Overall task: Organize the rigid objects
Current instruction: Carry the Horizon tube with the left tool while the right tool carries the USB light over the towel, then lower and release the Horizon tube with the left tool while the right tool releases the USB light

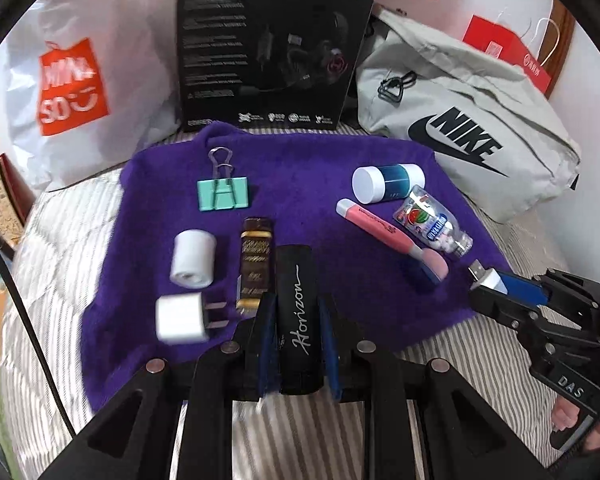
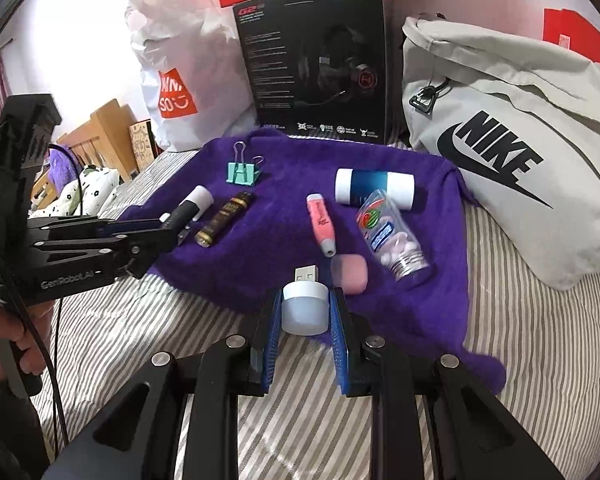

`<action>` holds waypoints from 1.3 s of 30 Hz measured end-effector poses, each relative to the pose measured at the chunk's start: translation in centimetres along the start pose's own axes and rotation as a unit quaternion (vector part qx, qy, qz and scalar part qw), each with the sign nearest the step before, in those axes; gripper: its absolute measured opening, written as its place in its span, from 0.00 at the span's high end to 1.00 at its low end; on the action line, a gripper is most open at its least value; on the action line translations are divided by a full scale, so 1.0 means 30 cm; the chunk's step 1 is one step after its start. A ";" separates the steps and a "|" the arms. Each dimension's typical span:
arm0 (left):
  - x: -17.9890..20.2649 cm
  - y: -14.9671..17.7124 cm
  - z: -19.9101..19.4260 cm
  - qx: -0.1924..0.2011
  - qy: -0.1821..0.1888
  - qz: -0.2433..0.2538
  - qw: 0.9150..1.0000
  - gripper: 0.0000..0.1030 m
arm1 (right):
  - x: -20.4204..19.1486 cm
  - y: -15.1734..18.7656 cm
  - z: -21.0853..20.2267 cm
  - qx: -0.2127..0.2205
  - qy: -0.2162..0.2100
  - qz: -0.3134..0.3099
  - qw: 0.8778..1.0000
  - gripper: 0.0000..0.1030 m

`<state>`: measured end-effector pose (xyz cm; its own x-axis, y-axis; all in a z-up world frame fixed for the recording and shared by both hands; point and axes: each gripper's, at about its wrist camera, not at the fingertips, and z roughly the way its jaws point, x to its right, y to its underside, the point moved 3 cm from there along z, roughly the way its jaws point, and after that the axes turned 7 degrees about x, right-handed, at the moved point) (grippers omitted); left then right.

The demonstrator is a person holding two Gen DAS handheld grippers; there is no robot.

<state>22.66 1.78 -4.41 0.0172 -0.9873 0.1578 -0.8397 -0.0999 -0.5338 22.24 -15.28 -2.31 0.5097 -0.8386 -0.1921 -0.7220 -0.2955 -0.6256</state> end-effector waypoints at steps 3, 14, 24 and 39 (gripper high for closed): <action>0.013 -0.023 0.058 -0.010 -0.001 0.007 1.000 0.79 | 0.028 -0.004 0.025 -0.003 0.001 0.004 1.000 0.77; 0.026 -0.040 0.179 -0.034 -0.021 0.031 0.999 0.79 | 0.073 0.001 0.077 -0.011 -0.002 0.009 1.000 0.77; 0.027 -0.038 0.168 -0.037 -0.018 0.033 0.999 0.70 | 0.023 0.007 0.080 -0.013 -0.016 -0.009 1.000 0.77; -0.039 -0.022 0.029 -0.010 -0.021 -0.002 1.000 0.60 | 0.017 -0.022 0.074 -0.005 0.002 -0.007 1.000 0.77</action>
<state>23.66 2.90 -4.96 0.0436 -0.9913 0.1239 -0.8501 -0.1020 -0.5167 24.01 -14.50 -3.66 0.5188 -0.8356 -0.1805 -0.7190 -0.3123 -0.6208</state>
